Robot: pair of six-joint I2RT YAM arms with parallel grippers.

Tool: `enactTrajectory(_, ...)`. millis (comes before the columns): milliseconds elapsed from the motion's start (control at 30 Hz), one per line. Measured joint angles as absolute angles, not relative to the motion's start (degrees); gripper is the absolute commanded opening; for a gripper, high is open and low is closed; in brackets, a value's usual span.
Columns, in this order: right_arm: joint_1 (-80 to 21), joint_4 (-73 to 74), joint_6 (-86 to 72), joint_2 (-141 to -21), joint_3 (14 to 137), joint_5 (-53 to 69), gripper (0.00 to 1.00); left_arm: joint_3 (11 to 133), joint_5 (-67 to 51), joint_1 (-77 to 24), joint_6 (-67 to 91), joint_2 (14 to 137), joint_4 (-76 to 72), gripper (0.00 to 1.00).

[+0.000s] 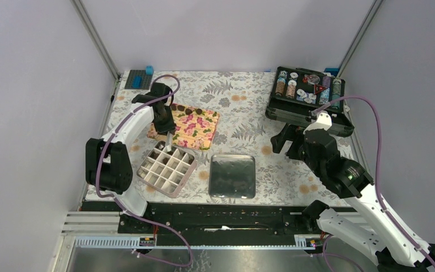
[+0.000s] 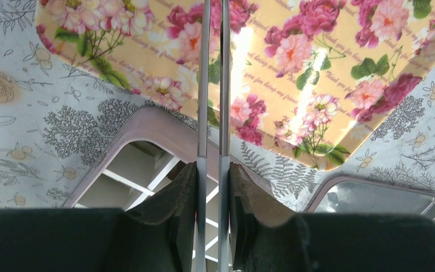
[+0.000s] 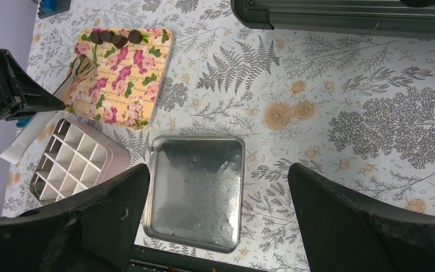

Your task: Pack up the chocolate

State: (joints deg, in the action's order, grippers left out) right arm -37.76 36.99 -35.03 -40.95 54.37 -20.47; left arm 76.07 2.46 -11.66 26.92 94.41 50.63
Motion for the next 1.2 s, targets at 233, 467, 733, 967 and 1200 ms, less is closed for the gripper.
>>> enactTrajectory(233,-37.8,37.0,-35.0,-42.0,54.6,-20.4,0.99,77.8,2.5,-11.7,26.3,98.0,49.3,0.34)
enactTrajectory(467,-37.8,37.0,-35.0,-42.2,54.9,-20.4,0.99,79.0,2.4,-11.7,25.5,100.2,49.2,0.41)
enactTrajectory(733,-37.8,37.0,-35.0,-42.2,55.1,-20.5,0.99,81.1,2.5,-11.7,25.4,101.4,49.2,0.41)
enactTrajectory(967,-37.8,37.0,-35.0,-42.3,55.1,-20.5,0.99,83.7,2.4,-11.5,25.4,104.7,49.1,0.48)
enactTrajectory(1200,-37.8,37.0,-35.0,-42.3,55.1,-20.5,0.99,85.5,2.3,-10.4,25.5,106.8,49.2,0.47)
